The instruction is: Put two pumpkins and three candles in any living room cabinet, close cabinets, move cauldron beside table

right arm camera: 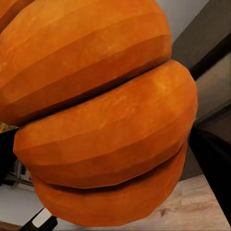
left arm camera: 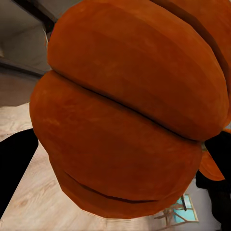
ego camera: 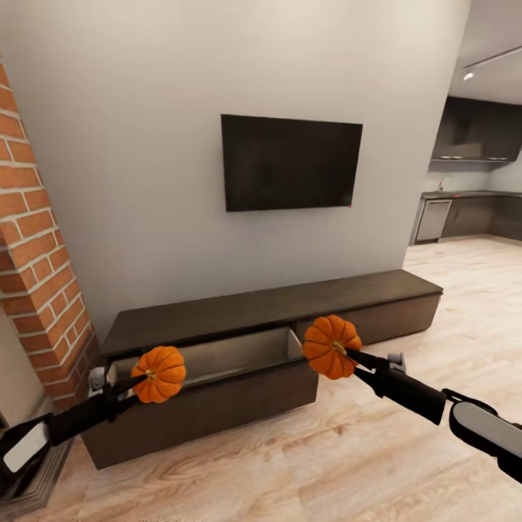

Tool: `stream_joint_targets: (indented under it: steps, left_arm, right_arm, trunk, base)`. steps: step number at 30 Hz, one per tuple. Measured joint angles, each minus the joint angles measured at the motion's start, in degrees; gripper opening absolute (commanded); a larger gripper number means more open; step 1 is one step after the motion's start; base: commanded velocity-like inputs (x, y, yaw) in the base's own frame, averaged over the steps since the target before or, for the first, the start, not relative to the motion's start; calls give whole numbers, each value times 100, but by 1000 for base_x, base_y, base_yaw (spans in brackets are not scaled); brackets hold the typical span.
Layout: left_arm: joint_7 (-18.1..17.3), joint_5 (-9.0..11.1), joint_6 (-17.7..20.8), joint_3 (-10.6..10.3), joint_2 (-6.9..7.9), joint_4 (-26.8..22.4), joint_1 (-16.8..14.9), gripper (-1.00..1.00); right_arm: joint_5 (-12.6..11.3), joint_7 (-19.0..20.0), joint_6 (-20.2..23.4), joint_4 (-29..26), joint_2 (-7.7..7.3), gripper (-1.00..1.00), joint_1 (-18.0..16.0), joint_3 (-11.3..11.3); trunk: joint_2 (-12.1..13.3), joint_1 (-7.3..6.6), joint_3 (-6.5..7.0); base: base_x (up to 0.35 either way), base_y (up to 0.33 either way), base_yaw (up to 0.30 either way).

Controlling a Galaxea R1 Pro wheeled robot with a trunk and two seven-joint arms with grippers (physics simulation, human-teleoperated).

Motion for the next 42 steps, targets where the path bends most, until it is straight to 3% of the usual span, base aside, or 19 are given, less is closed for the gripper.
stream_joint_targets:
  steps: [22, 34, 42]
  left_arm:
    - [0, 1, 0, 1, 0, 0, 0, -100]
    - [-33, -2, -11, 56, 0, -13, 1, -100]
    - [-27, 22, 7, 18, 0, -20, 0, -100]
  right_arm:
    - [8, -12, -3, -1, 0, -100, 0, 1]
    - [14, -13, -8, 9, 0, -100, 2, 2]
    - [-7, -9, -8, -2, 0, -100, -4, 1]
  trunk:
    - [882, -483, 395]
    - [884, -484, 395]
    - [884, -484, 396]
  base:
    - [0, 0, 289]
    - [45, -2, 289]
    - [1, -234, 289]
